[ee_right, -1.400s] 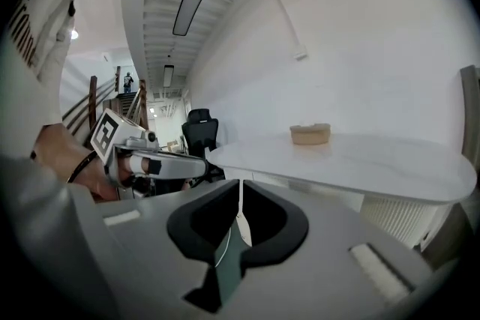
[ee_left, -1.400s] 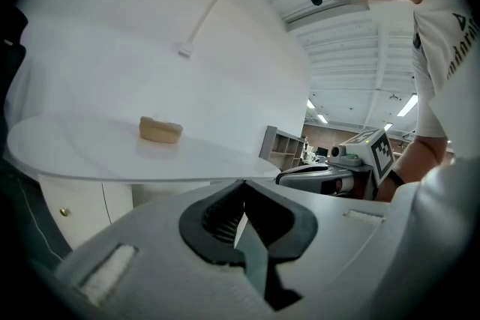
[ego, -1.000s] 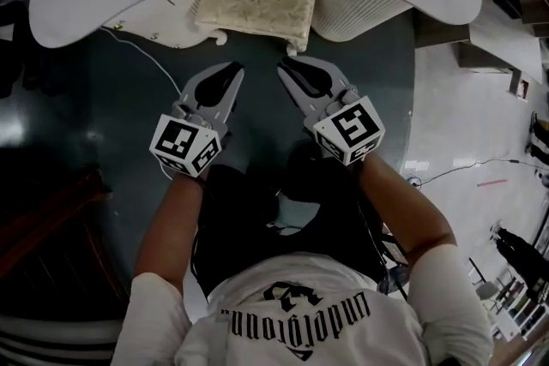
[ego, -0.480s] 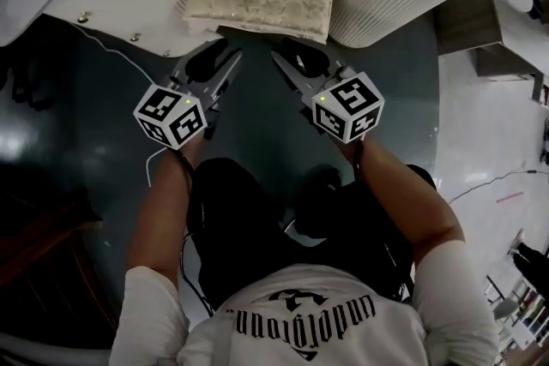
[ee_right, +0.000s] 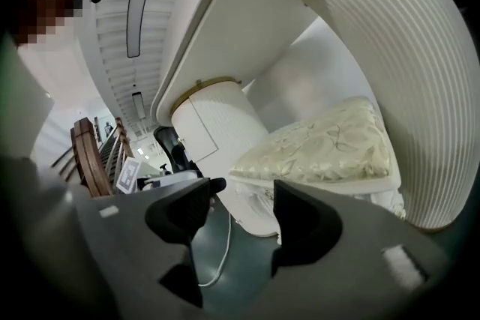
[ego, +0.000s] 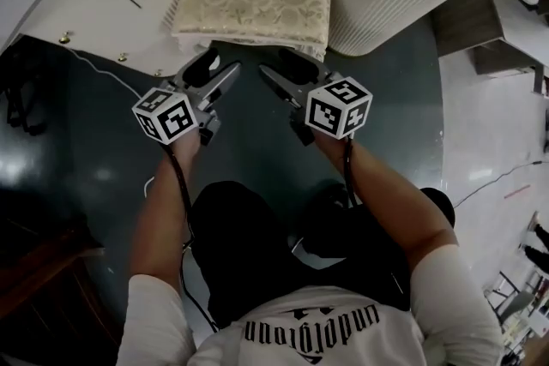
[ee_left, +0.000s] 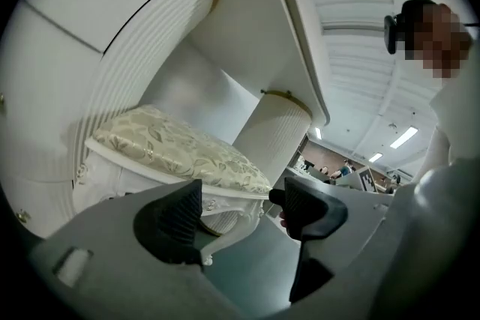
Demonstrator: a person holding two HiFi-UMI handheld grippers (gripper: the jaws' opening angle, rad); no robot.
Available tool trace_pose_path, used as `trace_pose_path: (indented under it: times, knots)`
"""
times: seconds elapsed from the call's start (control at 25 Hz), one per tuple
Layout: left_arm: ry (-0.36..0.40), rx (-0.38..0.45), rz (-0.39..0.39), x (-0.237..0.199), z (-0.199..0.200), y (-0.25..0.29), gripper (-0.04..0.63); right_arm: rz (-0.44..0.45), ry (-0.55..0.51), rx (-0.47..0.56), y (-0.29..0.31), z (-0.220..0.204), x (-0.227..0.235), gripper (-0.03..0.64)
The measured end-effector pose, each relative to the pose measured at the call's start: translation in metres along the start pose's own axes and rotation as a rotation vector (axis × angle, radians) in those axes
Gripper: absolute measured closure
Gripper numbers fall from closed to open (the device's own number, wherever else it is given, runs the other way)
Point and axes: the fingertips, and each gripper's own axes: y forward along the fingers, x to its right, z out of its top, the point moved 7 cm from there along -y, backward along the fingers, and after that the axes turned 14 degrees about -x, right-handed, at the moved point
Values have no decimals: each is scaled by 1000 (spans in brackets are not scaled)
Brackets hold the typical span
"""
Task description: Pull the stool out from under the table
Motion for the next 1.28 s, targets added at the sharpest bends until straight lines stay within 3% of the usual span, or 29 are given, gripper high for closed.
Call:
trace_pose_path:
  times: [0.16,0.36,0.52,0.88,1.16,1.28]
  knots:
    - [-146,35,-54,-25,-10,13,176,68,139,22,19,-8,13,257]
    - [-400,89,-81,-60,-26,26,127,86,365,111,31,-18,40,197]
    - [-549,177,-167,-77,-29,39,95,119,512,169,41,-26,59,153]
    - [-700,335,-252,-112,-25,61,74,148,749,327,56,-30,94,63]
    - [-738,392,-273,-118,-19,68,66,163,834,401,68,-23,97,74]
    - [-737,412,-290,-115,-16,69,77,160,831,429,67,-19,99,135]
